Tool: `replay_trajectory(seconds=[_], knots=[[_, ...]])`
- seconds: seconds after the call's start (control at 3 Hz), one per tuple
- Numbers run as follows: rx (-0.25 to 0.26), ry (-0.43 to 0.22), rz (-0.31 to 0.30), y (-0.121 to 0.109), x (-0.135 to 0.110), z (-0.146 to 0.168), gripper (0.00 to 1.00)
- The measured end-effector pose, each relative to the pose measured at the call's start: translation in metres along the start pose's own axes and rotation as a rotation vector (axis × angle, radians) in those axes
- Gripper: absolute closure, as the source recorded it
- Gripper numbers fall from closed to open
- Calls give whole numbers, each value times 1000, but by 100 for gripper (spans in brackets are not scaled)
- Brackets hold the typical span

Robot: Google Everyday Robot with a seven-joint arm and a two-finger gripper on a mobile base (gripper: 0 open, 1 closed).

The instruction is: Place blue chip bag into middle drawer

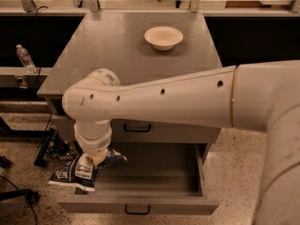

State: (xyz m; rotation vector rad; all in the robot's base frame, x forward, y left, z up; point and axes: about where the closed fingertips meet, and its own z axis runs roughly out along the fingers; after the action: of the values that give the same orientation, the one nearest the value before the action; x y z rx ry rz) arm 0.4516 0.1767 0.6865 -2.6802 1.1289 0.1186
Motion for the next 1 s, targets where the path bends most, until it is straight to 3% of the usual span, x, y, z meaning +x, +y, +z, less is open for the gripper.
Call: replay_trajectory(seconds=[0.33,0.67,1.0], knots=[[-14,49,20,11,14,34,100],[9,60,24,17,35,74,100],[9,60,24,17,35,74,100]])
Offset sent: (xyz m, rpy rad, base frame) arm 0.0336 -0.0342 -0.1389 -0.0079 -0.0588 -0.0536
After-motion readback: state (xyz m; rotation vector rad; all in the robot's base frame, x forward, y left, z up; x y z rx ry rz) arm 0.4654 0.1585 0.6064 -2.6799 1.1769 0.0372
